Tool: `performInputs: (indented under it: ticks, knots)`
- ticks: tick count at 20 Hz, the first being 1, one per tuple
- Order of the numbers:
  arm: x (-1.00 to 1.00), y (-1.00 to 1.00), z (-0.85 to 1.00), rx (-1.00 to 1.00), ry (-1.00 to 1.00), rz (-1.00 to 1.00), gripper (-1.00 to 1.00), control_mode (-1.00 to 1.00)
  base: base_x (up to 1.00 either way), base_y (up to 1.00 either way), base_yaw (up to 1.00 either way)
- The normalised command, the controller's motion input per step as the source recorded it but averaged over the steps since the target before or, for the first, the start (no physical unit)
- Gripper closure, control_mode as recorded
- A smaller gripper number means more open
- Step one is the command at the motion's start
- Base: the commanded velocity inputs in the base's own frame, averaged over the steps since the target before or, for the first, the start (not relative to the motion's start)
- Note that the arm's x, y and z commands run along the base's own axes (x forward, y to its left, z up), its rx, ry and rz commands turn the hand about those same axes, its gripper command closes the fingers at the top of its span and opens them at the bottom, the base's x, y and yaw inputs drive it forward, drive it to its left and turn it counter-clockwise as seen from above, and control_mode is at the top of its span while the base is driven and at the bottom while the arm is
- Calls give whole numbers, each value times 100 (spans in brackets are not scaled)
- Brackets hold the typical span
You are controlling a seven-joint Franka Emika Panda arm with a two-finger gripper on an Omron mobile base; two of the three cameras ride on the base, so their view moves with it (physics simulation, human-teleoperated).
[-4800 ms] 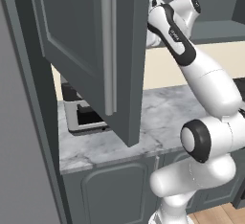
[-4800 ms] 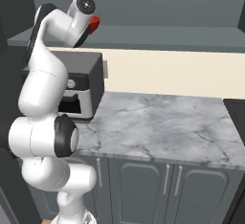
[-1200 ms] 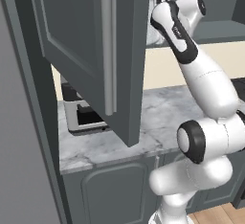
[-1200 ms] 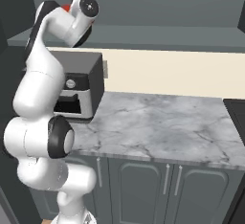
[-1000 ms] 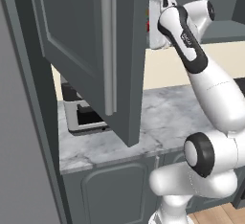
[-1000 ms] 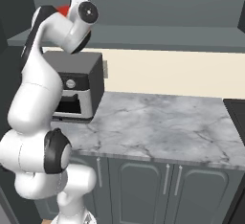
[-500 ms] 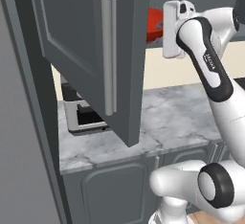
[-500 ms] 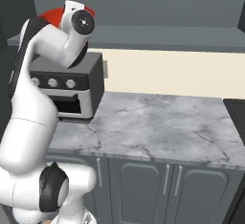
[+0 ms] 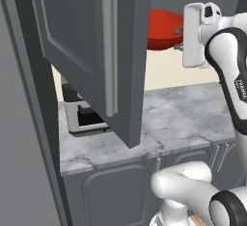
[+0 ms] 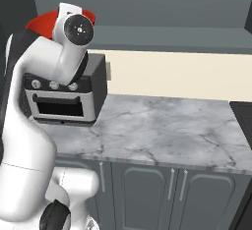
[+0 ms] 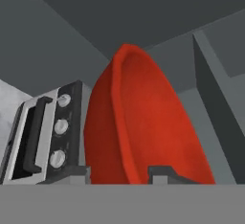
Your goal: Move the bowls from the cabinet to the plates on the dining table.
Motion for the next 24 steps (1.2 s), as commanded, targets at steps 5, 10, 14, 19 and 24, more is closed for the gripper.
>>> performInputs:
  ticks: [5,10,14,19,24]
  knots:
    - [-83,-21,-7,0,0,0,100,-100,0,0,0]
    - [-74,-17,-11,0,0,0,100,-100,0,0,0]
    - [-71,-17,-8,0,0,0,100,-100,0,0,0]
    - [-62,-19,-6,0,0,0,100,-100,0,0,0]
    - [-50,-12,-12,0,0,-2,100,-100,0,0,0]
